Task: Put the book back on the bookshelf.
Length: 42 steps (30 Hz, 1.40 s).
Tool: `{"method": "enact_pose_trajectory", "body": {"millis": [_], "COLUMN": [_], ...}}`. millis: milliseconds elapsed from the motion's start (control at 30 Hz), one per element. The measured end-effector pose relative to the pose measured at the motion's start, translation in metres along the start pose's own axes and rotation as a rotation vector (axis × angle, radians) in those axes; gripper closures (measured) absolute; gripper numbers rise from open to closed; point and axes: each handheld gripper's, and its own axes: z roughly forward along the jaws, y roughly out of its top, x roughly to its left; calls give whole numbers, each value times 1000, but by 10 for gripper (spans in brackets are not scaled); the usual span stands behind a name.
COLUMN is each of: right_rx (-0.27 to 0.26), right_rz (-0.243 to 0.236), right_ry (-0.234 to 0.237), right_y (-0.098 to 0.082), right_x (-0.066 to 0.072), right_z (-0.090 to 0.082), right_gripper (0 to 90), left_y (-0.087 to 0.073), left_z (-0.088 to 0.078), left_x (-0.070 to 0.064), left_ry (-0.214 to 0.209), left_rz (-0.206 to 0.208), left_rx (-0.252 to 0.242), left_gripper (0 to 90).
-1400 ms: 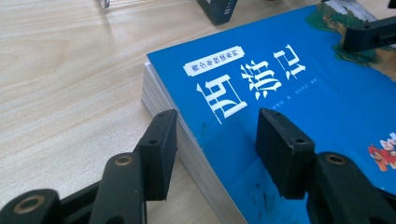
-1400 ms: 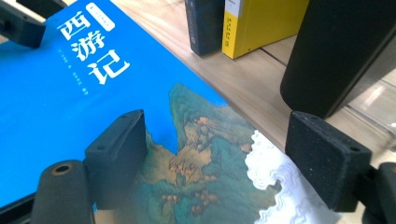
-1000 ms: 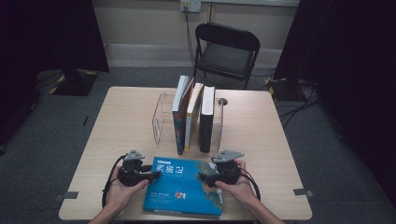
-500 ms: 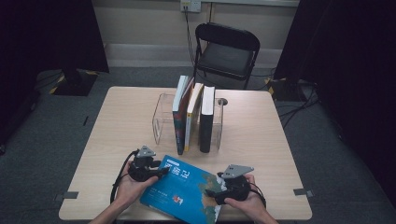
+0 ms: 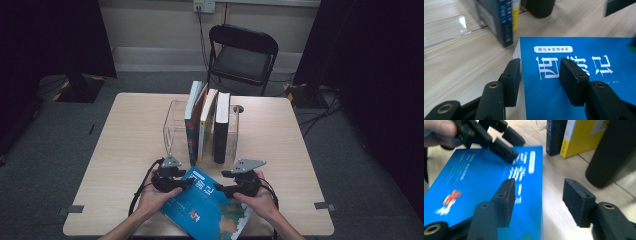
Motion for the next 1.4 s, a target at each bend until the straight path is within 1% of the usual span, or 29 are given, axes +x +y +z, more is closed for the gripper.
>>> {"method": "enact_pose_trajectory", "body": {"millis": [100, 133, 167, 200, 233, 267, 333, 367, 467, 533, 600, 633, 667, 700, 733, 767, 800, 867, 933, 967, 1033, 1067, 1100, 1133, 1233, 1300, 1333, 1400], "right_rx": [24, 41, 66, 76, 72, 74, 69, 67, 54, 57, 56, 55, 56, 55, 56, 57, 56, 53, 53, 53, 53, 52, 52, 53, 52, 52, 49, 49], "right_rz": [1, 2, -7, -8, 6, 9, 16, 23, 48, 52, 49, 52, 53, 52, 49, 49, 52, 56, 55, 56, 56, 55, 55, 55, 54, 54, 56, 56], "right_ry": [9, 13, 10, 8, 14, 13, 14, 19, 34, 36, 34, 37, 39, 38, 34, 34, 37, 37, 37, 37, 37, 37, 37, 37, 37, 37, 39, 39], "right_y": [1, -1, -3, -5, -6, -7, -9, -10, -14, -15, -15, -15, -15, -15, -15, -15, -15, -15, -15, -15, -15, -15, -15, -15, -15, -15, -16, -16], "right_x": [-1, -1, 0, 0, 0, 0, 0, -1, -3, -3, -3, -3, -4, -3, -3, -3, -3, -4, -4, -4, -4, -4, -4, -4, -4, -3, -4, -4], "right_z": [13, 17, 21, 22, 22, 21, 21, 20, 19, 18, 18, 18, 18, 18, 18, 18, 18, 19, 19, 19, 18, 19, 19, 19, 19, 19, 19, 19], "right_gripper": [461, 463, 463, 463, 462, 462, 462, 461, 460, 460, 460, 458, 456, 455, 455, 454, 452, 450, 450, 450, 450, 450, 450, 450, 449, 449, 449, 449], "left_y": [3, 4, 4, 2, 1, 0, -2, -4, -12, -20, -29, -34, -39, -42, -46, -50, -52, -56, -59, -65, -68, -69, -70, -70, -72, -72, -74, -75], "left_z": [5, 6, 6, 6, 5, 3, -3, -8, -25, -36, -45, -49, -54, -58, -62, -67, -70, -78, -81, -85, -86, -87, -87, -86, -85, -85, -85, -85], "left_x": [-4, -5, -5, -4, -2, 0, 3, 4, 7, 10, 9, 10, 10, 10, 8, 7, 6, 3, 3, 3, 3, 2, 0, 0, -3, -2, -1, -1], "left_ry": [-16, -18, -21, -27, -39, -52, -58, -60, -54, -49, -9, -8, -25, -23, -6, -11, -19, -8, -10, 0, -3, 4, 10, -3, -6, -5, -13, -19], "left_rz": [15, 18, 13, 7, -20, -35, -20, -21, -58, -56, -66, -83, -96, -83, -69, -62, -64, -44, -42, -32, -27, -21, -4, -4, -4, -7, -5, -11], "left_rx": [-1, 2, 0, -10, -10, -5, 5, 2, -10, 3, 28, 32, 29, 41, 48, 54, 46, 50, 44, 64, 73, 78, 74, 77, 92, 98, 115, 115], "left_gripper": [525, 526, 525, 525, 522, 522, 552, 532, 490, 492, 473, 463, 459, 459, 459, 459, 459, 457, 455, 455, 451, 451, 444, 443, 444, 443, 444, 441]}}
